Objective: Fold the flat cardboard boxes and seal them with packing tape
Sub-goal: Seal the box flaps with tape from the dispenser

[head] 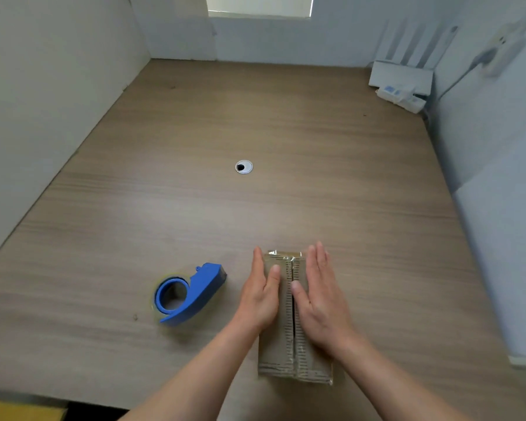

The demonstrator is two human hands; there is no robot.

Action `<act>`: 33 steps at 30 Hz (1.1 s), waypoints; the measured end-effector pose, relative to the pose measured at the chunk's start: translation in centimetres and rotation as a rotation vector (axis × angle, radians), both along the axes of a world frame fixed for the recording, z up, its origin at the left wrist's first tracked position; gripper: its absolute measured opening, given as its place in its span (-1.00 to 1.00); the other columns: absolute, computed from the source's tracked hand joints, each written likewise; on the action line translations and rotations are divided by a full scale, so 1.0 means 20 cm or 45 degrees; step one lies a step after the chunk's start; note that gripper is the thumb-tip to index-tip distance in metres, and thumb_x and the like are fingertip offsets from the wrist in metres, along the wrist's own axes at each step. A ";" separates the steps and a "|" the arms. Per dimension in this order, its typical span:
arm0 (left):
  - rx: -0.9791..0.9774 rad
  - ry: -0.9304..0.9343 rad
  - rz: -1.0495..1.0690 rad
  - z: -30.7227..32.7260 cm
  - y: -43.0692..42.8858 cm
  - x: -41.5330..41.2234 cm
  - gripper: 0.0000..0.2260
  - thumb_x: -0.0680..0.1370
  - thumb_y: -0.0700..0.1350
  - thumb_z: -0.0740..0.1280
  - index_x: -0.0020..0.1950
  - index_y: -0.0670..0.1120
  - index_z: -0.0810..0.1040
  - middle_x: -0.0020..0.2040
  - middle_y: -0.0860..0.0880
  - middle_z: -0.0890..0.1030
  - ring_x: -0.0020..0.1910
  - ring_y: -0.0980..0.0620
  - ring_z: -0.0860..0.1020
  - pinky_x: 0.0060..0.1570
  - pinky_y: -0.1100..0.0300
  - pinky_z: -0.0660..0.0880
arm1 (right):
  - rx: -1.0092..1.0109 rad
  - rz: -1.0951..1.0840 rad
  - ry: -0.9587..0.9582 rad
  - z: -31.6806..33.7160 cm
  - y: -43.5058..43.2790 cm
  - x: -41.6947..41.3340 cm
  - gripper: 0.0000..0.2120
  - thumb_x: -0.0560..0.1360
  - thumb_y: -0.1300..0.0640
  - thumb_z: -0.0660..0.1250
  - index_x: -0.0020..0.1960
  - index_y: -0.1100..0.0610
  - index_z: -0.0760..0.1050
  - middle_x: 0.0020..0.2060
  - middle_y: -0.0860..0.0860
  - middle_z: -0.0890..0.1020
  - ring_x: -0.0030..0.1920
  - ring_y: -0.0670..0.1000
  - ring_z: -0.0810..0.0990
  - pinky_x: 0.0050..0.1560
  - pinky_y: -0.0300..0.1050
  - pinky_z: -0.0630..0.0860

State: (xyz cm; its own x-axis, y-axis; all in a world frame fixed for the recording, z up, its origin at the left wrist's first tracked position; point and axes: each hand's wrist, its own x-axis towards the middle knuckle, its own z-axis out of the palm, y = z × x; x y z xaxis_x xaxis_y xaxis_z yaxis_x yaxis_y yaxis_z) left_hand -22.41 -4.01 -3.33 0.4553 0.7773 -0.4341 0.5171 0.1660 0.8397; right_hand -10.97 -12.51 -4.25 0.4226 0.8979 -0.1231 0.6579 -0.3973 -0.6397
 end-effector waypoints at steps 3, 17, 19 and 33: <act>0.061 0.100 0.083 0.01 0.02 -0.02 -0.26 0.61 0.22 0.19 0.63 -0.15 0.01 0.62 -0.05 0.11 0.59 0.03 0.10 0.54 0.17 0.03 | 0.136 -0.144 0.217 0.01 0.00 0.00 -0.26 0.53 -0.12 0.10 0.60 0.01 -0.14 0.59 -0.14 -0.16 0.51 -0.34 -0.27 0.46 -0.44 -0.22; 1.019 0.083 -0.573 0.02 0.21 0.07 -0.68 0.55 0.08 0.22 0.06 -0.12 0.61 0.03 -0.02 0.56 0.01 -0.03 0.52 -0.01 0.06 0.51 | 0.317 0.024 -0.064 0.03 0.13 0.18 -0.66 0.53 -0.04 0.18 0.06 0.13 0.62 0.01 0.03 0.63 0.04 0.00 0.55 0.09 -0.15 0.45; 0.910 0.103 -0.486 0.01 0.20 0.09 -0.69 0.56 0.09 0.20 0.02 -0.09 0.61 -0.02 -0.01 0.56 -0.01 -0.03 0.50 -0.01 0.07 0.46 | 0.259 0.005 0.000 0.00 0.14 0.17 -0.62 0.54 -0.08 0.14 0.08 0.11 0.62 -0.01 0.03 0.62 0.04 0.02 0.56 0.09 -0.13 0.44; -0.059 -0.183 0.203 0.04 0.17 0.13 -0.78 0.66 -0.05 0.25 0.12 -0.12 0.65 -0.04 -0.05 0.69 -0.04 0.08 0.63 0.11 0.04 0.58 | 0.312 -0.471 0.971 -0.03 0.15 0.11 -0.74 0.67 0.23 0.18 0.15 -0.04 0.57 0.14 -0.02 0.65 0.22 -0.03 0.59 0.33 -0.17 0.47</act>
State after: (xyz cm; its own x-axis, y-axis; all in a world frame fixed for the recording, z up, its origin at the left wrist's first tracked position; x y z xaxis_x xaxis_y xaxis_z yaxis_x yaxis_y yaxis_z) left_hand -19.73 -0.56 -2.54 0.3881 0.8252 -0.4103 0.3565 0.2761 0.8925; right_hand -8.80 -9.43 -4.77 0.5731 0.7578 -0.3119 -0.1266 -0.2941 -0.9473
